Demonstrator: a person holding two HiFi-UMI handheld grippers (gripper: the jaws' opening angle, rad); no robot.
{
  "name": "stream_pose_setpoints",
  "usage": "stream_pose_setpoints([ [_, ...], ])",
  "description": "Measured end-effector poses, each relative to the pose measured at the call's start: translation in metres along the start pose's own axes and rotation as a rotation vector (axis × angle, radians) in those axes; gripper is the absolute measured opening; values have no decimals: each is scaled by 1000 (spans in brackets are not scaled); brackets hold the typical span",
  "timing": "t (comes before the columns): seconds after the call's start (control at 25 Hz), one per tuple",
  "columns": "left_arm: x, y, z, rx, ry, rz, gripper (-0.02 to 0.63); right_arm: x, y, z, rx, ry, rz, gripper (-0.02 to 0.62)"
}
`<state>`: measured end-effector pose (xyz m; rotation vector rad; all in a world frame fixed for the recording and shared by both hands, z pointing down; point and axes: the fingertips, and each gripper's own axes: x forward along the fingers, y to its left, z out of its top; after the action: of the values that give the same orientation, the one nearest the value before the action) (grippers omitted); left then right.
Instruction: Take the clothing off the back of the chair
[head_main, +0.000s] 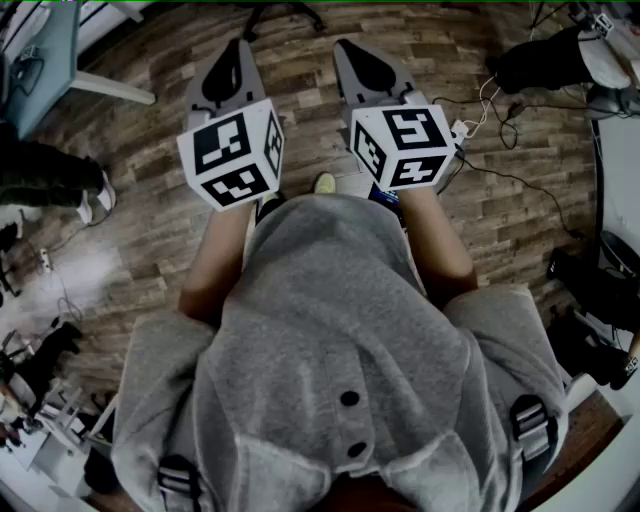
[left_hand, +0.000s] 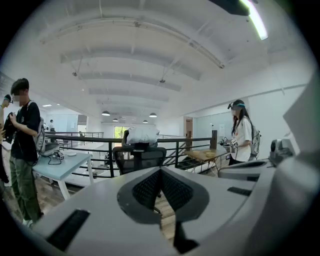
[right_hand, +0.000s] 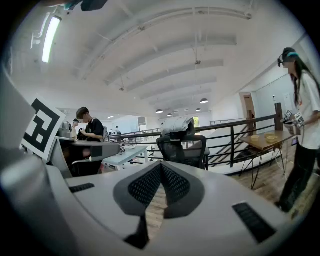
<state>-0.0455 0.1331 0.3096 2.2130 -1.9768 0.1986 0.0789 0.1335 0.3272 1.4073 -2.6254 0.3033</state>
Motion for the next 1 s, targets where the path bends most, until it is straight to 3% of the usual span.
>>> stream_pose_setpoints([
  [1.0, -8, -25, 1, 22, -2, -19, 9, -19, -9, -5, 46, -1, 56, 12],
])
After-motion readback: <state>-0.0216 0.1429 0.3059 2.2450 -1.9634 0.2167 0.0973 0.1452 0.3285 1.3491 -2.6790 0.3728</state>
